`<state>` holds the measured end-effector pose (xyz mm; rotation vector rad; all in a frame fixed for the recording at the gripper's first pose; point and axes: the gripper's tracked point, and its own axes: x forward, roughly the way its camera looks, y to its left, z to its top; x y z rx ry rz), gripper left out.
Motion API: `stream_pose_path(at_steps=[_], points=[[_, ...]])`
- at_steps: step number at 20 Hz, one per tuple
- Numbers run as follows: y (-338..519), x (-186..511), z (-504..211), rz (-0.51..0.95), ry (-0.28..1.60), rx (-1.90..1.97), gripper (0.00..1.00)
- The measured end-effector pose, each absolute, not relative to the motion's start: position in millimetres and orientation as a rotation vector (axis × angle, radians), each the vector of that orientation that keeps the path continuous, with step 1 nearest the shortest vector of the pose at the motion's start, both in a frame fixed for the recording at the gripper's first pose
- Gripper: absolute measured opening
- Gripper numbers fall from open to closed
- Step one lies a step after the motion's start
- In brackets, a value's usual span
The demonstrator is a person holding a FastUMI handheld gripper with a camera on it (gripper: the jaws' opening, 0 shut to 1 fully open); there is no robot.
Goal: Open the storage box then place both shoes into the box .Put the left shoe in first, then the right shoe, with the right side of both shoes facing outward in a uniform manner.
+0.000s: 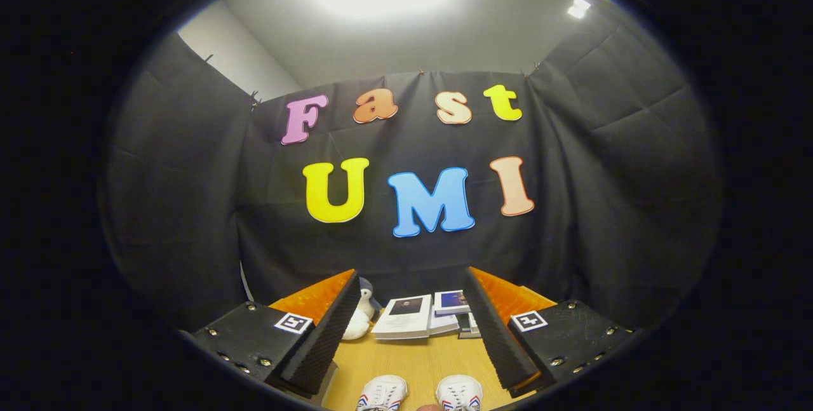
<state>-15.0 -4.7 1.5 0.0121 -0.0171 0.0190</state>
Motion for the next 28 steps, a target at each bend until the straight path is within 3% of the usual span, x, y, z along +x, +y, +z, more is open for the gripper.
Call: stream_pose_path(at_steps=[8, 18, 28], points=[[34, -28, -32, 0.149, 0.077, 0.074, 0.98], [111, -44, -105, 0.363, 0.393, 0.358, 0.98], [152, -59, -190, 0.42, 0.751, 0.696, 0.98]])
